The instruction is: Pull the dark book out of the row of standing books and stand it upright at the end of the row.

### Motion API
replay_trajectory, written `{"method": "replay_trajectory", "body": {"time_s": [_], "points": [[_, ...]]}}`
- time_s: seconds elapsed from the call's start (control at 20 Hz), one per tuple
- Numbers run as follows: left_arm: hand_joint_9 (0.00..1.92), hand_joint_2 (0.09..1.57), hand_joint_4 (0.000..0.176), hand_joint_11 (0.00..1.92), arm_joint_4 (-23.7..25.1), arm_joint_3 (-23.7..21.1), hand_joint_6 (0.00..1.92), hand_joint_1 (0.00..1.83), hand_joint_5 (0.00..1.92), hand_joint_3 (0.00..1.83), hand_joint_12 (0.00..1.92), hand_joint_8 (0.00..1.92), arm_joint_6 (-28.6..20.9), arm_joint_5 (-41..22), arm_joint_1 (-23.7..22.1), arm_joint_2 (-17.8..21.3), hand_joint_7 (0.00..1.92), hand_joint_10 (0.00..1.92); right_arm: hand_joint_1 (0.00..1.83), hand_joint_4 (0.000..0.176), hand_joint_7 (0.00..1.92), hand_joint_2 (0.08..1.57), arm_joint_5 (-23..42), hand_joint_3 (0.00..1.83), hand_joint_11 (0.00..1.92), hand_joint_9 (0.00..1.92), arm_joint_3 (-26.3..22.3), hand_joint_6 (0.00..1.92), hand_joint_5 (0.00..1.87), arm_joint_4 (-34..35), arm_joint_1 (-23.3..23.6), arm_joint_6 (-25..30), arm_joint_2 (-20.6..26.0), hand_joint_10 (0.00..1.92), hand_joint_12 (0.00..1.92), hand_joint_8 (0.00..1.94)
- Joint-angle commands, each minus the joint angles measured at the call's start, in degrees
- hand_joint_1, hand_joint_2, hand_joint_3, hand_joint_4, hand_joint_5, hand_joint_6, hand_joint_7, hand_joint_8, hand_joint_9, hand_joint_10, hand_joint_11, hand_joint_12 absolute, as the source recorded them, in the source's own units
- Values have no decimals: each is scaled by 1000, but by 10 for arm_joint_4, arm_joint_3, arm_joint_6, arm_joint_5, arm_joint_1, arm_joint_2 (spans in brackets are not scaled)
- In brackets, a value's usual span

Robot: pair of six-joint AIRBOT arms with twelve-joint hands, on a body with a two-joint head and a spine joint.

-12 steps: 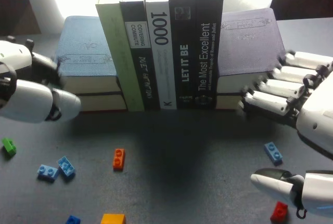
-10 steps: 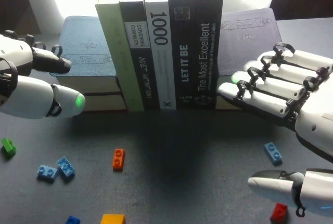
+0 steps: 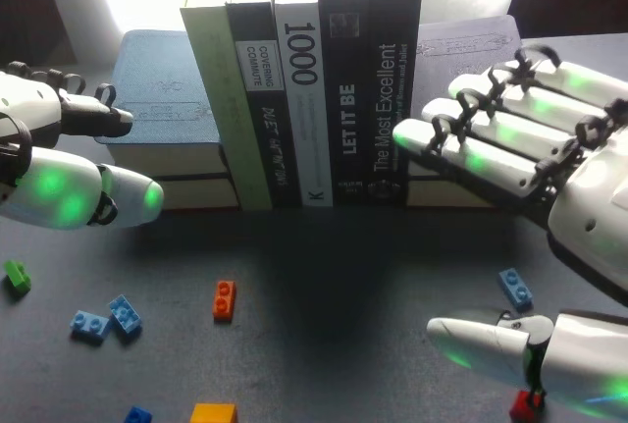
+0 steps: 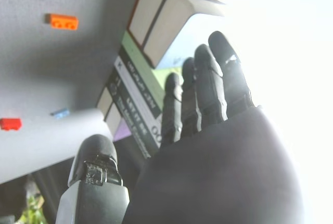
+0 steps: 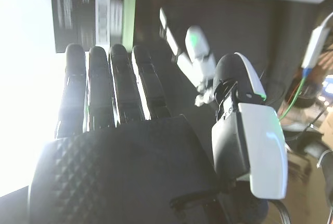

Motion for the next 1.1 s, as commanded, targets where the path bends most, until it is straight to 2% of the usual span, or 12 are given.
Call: {"method": "replay_trajectory", "body": {"time_s": [0.0, 0.1, 0.25, 0.35, 0.4, 0.45, 0.5, 0.6, 0.75, 1.05], "points": [[92, 1182, 28, 0, 26, 2, 0, 0, 95, 0, 453, 0, 1, -30, -7, 4, 84, 0, 0, 0, 103, 1151, 67, 0, 0, 79, -2, 9, 131, -21, 12, 5, 3, 42, 462, 1], [86, 1171, 26, 0, 27, 2, 2, 0, 87, 0, 431, 5, 1, -30, -8, 3, 89, 2, 1, 0, 101, 1149, 83, 0, 0, 85, -2, 18, 152, -21, 20, 5, -4, 43, 467, 1], [94, 1173, 41, 0, 27, 2, 1, 0, 95, 0, 432, 3, 1, -29, -7, 4, 87, 1, 0, 0, 100, 1126, 116, 0, 0, 74, 15, 17, 166, -28, 40, -6, -38, 28, 336, 2], [85, 1178, 30, 0, 27, 2, 0, 0, 88, 1, 418, 1, 1, -29, -7, 4, 84, 0, 0, 24, 116, 1131, 131, 0, 0, 60, 34, 56, 272, -42, 42, -19, -63, 18, 239, 8], [81, 1176, 32, 0, 27, 2, 0, 0, 86, 1, 413, 0, 1, -29, -7, 4, 83, 0, 0, 26, 129, 1139, 134, 0, 0, 56, 42, 73, 331, -42, 43, -20, -72, 15, 186, 7], [86, 1186, 31, 0, 27, 2, 4, 0, 101, 3, 386, 3, 1, -28, -7, 4, 95, 1, 0, 25, 149, 1142, 135, 0, 0, 55, 58, 95, 416, -42, 50, -19, -89, 12, 140, 8], [98, 1191, 33, 0, 27, 2, 3, 0, 106, 3, 417, 4, 1, -27, -7, 4, 102, 4, 0, 16, 167, 1150, 135, 2, 0, 47, 72, 118, 515, -42, 58, -17, -104, 7, 54, 7], [104, 1193, 34, 0, 27, 2, 1, 0, 108, 2, 443, 2, 1, -26, -5, 4, 106, 3, 0, 4, 199, 1166, 135, 7, 0, 42, 94, 160, 668, -42, 73, -8, -129, 4, 7, 12], [108, 1200, 34, 0, 27, 3, 4, 1, 115, 5, 444, 2, 1, -26, -6, 4, 107, 4, 0, 0, 200, 1175, 139, 4, 0, 24, 125, 127, 745, -42, 89, -6, -164, 0, 0, 2], [109, 1202, 34, 0, 28, 3, 4, 2, 118, 4, 448, 2, 1, -26, -5, 4, 109, 3, 0, 0, 201, 1176, 152, 3, 0, 21, 189, 113, 760, -42, 137, 22, -212, 0, 0, 1]]}}
